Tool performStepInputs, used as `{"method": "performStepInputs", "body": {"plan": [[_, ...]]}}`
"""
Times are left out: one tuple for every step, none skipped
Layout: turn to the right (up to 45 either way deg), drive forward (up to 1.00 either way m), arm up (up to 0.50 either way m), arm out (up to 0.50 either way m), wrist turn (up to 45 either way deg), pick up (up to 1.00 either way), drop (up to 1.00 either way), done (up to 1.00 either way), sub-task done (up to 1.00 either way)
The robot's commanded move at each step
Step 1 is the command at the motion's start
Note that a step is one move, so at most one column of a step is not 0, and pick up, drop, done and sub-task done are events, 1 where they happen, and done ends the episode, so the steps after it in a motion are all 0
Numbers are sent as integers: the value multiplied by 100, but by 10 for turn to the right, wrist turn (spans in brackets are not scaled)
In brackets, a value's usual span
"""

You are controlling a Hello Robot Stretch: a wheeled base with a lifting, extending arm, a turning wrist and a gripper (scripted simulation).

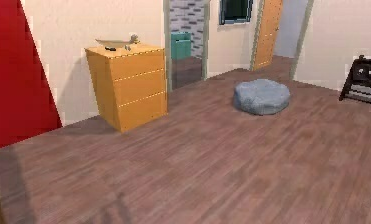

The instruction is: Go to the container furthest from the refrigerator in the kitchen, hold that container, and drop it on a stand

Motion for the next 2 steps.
{"method": "performStepInputs", "body": {"plan": [[0,60,0,0,0,0,0,0,0],[-330,0,0,0,0,0,0,0,0]]}}
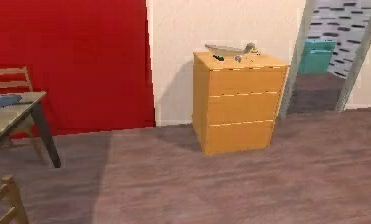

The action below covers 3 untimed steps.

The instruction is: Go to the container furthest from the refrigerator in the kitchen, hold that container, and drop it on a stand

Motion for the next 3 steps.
{"method": "performStepInputs", "body": {"plan": [[0,100,0,0,0,0,0,0,0],[30,0,0,0,0,0,0,0,0],[0,5,0,0,0,0,0,0,0]]}}
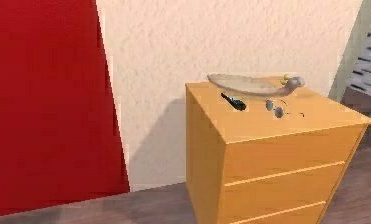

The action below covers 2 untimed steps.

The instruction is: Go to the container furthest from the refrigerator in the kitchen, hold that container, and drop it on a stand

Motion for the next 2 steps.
{"method": "performStepInputs", "body": {"plan": [[-450,0,0,0,0,0,0,0,0],[-420,0,0,0,0,0,0,0,0]]}}
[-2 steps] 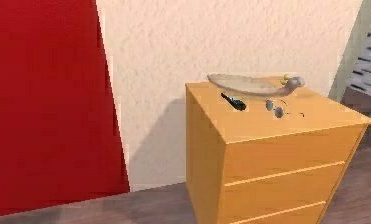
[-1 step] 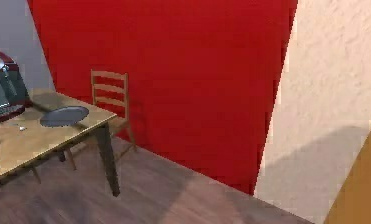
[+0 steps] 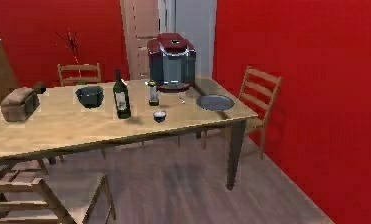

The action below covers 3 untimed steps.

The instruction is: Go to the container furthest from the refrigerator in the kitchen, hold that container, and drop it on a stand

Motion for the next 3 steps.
{"method": "performStepInputs", "body": {"plan": [[0,50,0,0,0,0,0,0,0],[-450,0,0,0,0,0,0,0,0],[-450,0,0,0,0,0,0,0,0]]}}
